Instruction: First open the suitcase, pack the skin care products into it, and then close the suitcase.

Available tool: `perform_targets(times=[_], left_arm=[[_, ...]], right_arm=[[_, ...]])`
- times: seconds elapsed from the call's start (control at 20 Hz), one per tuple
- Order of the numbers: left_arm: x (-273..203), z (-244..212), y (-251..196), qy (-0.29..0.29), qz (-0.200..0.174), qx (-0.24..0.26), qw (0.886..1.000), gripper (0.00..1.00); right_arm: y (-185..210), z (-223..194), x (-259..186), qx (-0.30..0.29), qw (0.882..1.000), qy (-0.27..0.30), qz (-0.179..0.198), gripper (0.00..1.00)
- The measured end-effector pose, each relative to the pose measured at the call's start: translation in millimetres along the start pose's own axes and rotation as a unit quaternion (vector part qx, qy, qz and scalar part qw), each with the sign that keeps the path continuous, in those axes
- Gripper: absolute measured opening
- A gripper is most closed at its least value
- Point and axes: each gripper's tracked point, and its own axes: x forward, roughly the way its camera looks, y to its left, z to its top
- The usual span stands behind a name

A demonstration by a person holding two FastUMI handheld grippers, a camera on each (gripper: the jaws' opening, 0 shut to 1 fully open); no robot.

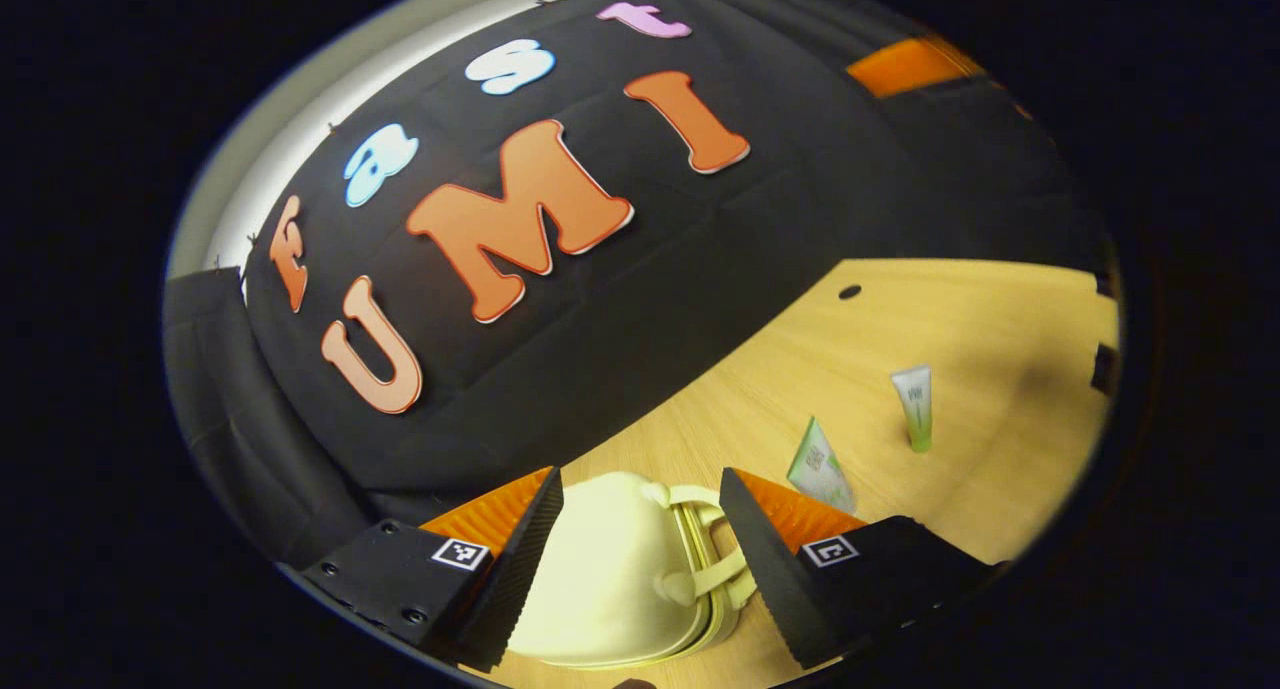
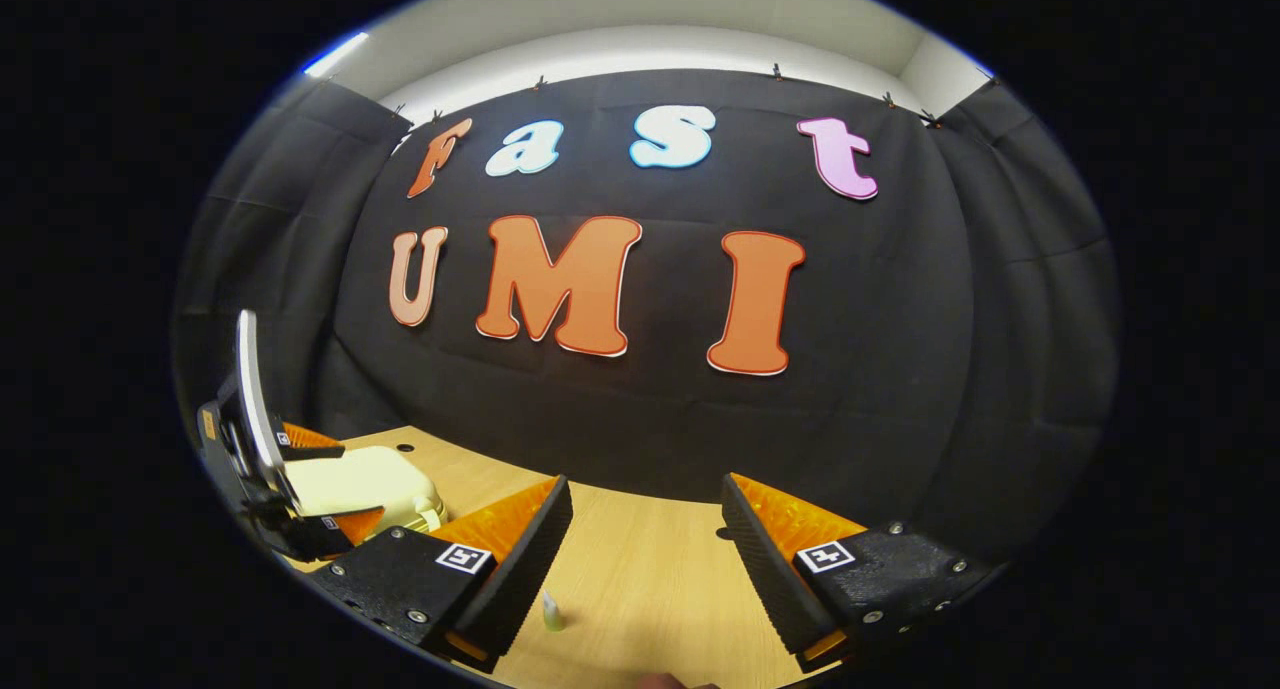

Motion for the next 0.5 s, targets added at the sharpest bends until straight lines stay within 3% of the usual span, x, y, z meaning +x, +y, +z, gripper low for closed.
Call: perform_targets(times=[0.5], left_arm=[[3.3, -46.1, -14.1, 0.062, -0.050, 0.148, 0.986, 0.97]], right_arm=[[-40.8, -14.3, -7.7, -0.009, 1.000, 0.011, -0.025, 0.95]])
